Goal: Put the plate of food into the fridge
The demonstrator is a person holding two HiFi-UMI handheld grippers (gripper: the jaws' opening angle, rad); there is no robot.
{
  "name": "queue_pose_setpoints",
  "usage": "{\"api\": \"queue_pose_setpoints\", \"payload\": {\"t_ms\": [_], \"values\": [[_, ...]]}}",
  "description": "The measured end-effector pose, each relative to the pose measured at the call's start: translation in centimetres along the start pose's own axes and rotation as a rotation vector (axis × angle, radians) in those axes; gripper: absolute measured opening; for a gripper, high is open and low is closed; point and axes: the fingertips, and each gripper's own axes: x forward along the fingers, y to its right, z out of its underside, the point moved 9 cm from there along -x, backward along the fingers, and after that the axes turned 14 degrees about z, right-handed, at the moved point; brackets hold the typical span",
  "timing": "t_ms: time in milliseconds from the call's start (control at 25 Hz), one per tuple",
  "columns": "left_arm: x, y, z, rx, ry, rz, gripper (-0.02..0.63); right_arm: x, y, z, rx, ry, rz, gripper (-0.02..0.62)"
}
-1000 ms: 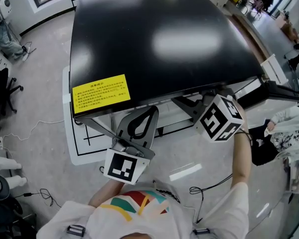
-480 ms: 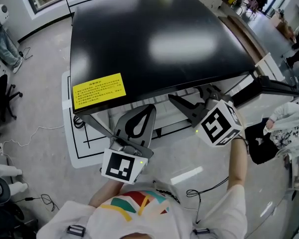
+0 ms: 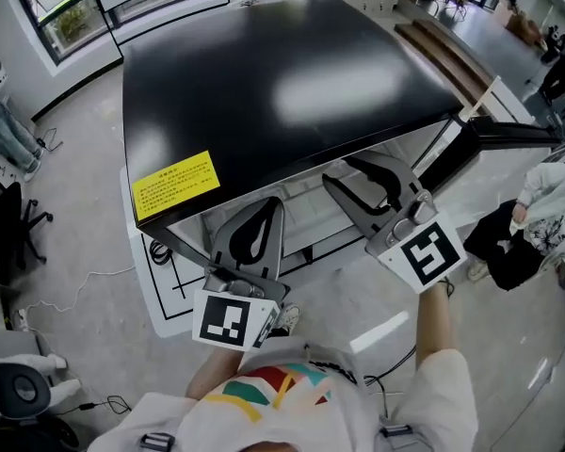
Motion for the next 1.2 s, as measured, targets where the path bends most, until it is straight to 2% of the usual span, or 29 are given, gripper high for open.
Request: {"api": "queue_pose_setpoints", "payload": {"t_ms": [120,280,520,680,720,960,1200], "values": [[-0.2,-0.1,-0.4,-0.001,0.015,-0.007,0.006,-0.9,-0.2,-0.4,0.026,0.03,0.115,0.127],[-0.4,-0.1,-0.6,0.009,0.018,-0.011,0.006,-2.3,-0.9,-0.7,0.134,0.064,0.256,0.126],[-0.4,0.2,-1.0,0.024,0.014,-0.012,0.006,-4.2,-2.2,-1.8,0.273,0.156,0.366,0.124],[-0.5,0.3,-1.2,0.035,0.015,-0.008,0.006,-5.4,-2.9,-1.8,0.309,0.175,0.459,0.012],[-0.5,0.4,-1.3,0.037,0.017,-0.007,0.006,-5.7,-2.9,-1.8,0.314,0.173,0.48,0.002],[-0.6,0.7,-1.3,0.046,0.021,0.0,0.006,-7.0,-3.7,-0.9,0.368,0.138,0.552,0.002],[-1.1,1.0,-1.0,0.037,0.049,0.037,0.006,-7.7,-5.2,-0.3,0.32,0.09,0.577,0.002]]}}
